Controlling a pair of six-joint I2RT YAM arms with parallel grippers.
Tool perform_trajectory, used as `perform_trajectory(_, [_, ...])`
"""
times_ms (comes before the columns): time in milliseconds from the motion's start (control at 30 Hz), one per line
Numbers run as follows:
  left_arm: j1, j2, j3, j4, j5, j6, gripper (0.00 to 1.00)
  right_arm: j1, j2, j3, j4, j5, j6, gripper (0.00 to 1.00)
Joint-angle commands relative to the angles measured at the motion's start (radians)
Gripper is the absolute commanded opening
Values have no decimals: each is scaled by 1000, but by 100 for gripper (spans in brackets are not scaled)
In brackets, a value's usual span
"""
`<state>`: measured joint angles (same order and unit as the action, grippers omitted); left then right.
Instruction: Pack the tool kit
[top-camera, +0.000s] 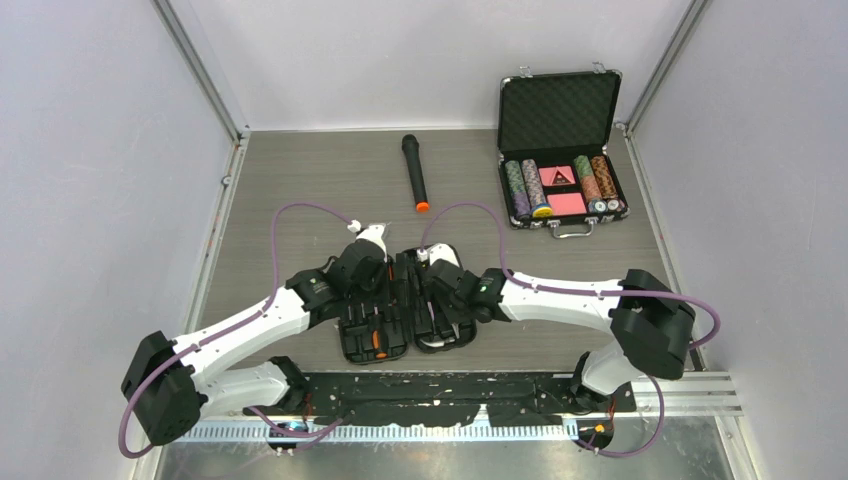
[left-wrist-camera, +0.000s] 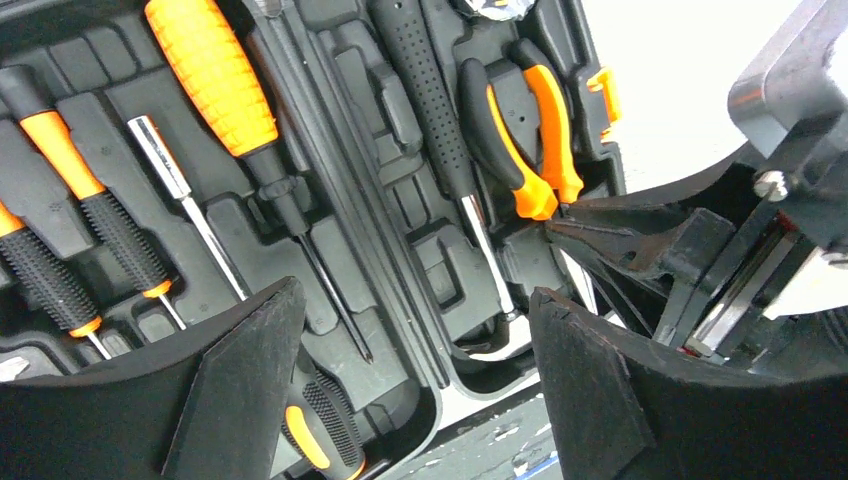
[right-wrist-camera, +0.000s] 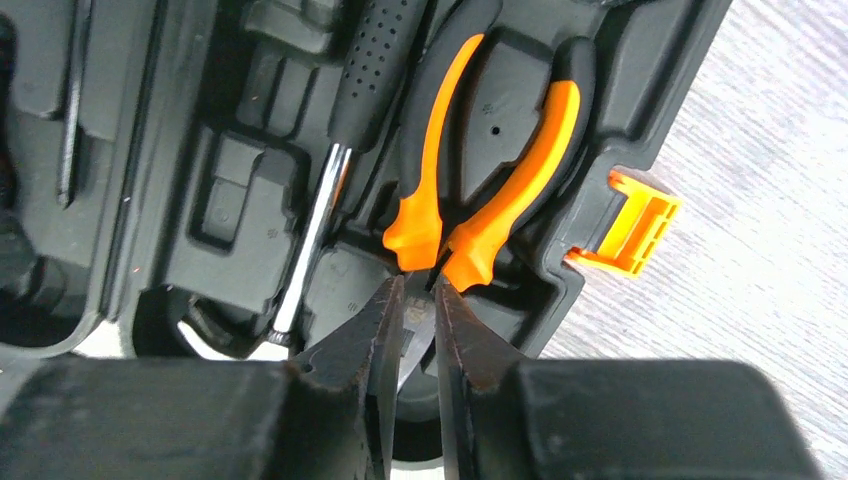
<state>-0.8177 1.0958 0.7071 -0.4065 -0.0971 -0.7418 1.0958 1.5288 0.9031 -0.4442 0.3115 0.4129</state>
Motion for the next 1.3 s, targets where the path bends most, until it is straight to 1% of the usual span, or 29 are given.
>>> perform_trajectory(0, [2, 9, 50, 52, 23, -20, 81, -30, -78, -12, -15, -134, 9, 21])
perform_trajectory(100, [3, 25, 62, 64, 41, -26, 78, -46, -145, 7, -24, -153, 5, 21])
perform_trajectory(200, [3, 54, 83, 73, 61, -31, 76, -55, -173, 20, -41, -169, 10, 21])
perform_trajectory(267, [3, 77, 103, 80, 78, -34, 74, -56, -164, 21, -64, -171, 22, 21])
perform_trajectory(367, [3, 113, 125, 87, 93, -42, 70, -56, -146, 8, -77, -174, 39, 17])
perform_trajectory(500, [3, 138, 130, 99, 130, -55, 63, -56, -115, -16, -63, -187, 50, 13])
perform_trajectory(667, [2, 172, 124, 106, 142, -64, 61, -57, -34, -16, -77, -195, 43, 11])
perform_trajectory(867, [3, 210, 85, 133, 158, -89, 57, -56, 63, -16, -163, -177, 36, 6])
perform_trajectory(1033, [3, 239, 78, 153, 188, -101, 56, -56, 110, -7, -178, -162, 21, 5])
perform_trajectory(1167, [3, 258, 93, 167, 193, -109, 54, -55, 120, 28, -181, -168, 2, 5])
perform_trajectory(1267, [9, 276, 104, 179, 209, -121, 54, -54, 66, 48, -165, -187, -9, 6])
